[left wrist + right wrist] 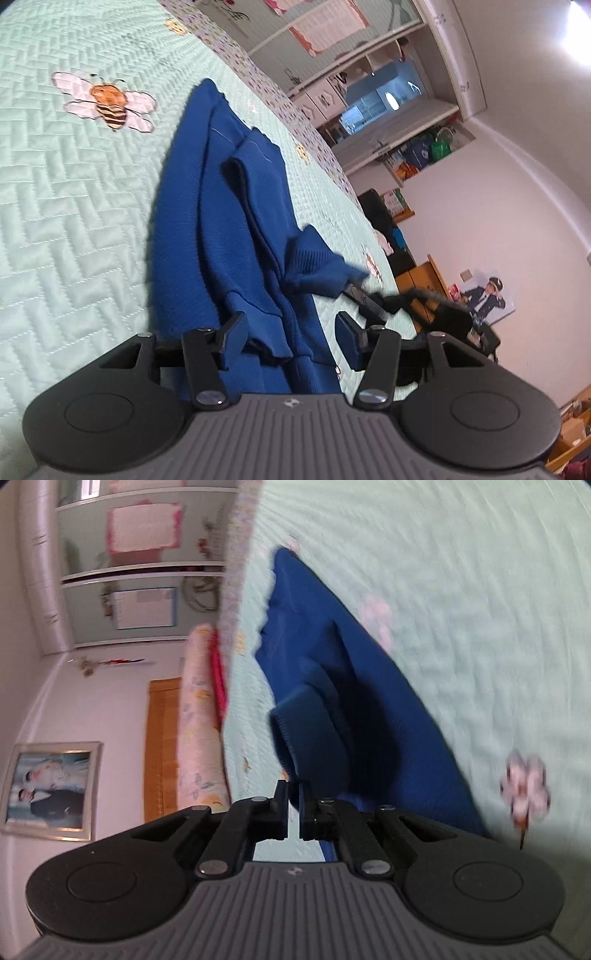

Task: Fold clothes

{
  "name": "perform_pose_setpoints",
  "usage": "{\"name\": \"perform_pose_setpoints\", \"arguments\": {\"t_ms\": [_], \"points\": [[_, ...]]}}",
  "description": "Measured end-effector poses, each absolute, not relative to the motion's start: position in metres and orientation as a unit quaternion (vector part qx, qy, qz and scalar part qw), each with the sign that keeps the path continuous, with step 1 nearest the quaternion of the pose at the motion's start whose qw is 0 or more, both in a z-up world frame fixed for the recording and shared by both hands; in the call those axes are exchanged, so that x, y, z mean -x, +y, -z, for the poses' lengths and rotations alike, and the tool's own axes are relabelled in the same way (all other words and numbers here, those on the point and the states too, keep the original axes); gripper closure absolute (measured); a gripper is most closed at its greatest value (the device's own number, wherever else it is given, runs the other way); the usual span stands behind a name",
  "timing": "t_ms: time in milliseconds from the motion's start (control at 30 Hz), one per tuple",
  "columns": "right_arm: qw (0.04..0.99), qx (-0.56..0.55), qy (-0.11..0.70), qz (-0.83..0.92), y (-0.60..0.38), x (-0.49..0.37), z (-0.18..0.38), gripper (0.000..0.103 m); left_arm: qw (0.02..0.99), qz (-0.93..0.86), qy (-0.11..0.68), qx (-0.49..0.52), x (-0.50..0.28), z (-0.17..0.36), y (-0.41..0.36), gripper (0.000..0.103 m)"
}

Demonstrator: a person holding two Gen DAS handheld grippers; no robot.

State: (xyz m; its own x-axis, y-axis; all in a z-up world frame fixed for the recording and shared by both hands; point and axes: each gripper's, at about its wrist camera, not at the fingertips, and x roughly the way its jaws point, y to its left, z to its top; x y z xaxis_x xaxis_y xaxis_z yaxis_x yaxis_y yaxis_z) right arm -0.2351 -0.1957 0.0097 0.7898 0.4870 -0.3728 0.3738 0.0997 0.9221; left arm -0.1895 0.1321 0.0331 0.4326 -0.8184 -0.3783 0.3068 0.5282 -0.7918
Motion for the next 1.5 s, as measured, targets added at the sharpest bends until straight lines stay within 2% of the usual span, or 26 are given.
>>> {"name": "perform_pose_setpoints", "arguments": {"t_ms": [67,267,500,700,1167,1233,1300,1400,1500], "points": [[0.662,-0.671,0.334,-0.013,-0.187,0.243,-0.004,0.103,0.782,0.354,0.394,0.329,0.189,-0.032,0.135,0.047],[0.677,-0.65,0.343,0.028,-0.197,0.257,0.011,0.103,0.773,0.36,0.393,0.344,0.174,-0.037,0.12,0.044],[0.682,-0.647,0.341,0.01,-0.207,0.257,0.025,0.103,0.801,0.322,0.398,0.309,0.125,-0.043,0.061,0.043],[0.672,-0.659,0.337,-0.017,-0.212,0.26,0.028,0.103,0.812,0.247,0.436,0.298,0.089,-0.024,0.034,0.043],[0.649,-0.689,0.319,-0.051,-0.22,0.268,0.026,0.103,0.781,0.246,0.452,0.354,0.085,-0.019,0.024,0.046],[0.652,-0.687,0.318,-0.054,-0.219,0.265,0.023,0.103,0.781,0.247,0.452,0.352,0.089,-0.018,0.021,0.057],[0.656,-0.683,0.318,-0.054,-0.218,0.263,0.02,0.102,0.781,0.249,0.453,0.35,0.091,-0.018,0.019,0.076],[0.66,-0.678,0.319,-0.054,-0.218,0.262,0.018,0.102,0.786,0.253,0.448,0.343,0.091,-0.021,0.019,0.091],[0.663,-0.675,0.317,-0.057,-0.219,0.262,0.016,0.103,0.796,0.262,0.436,0.329,0.089,-0.03,0.021,0.096]]}}
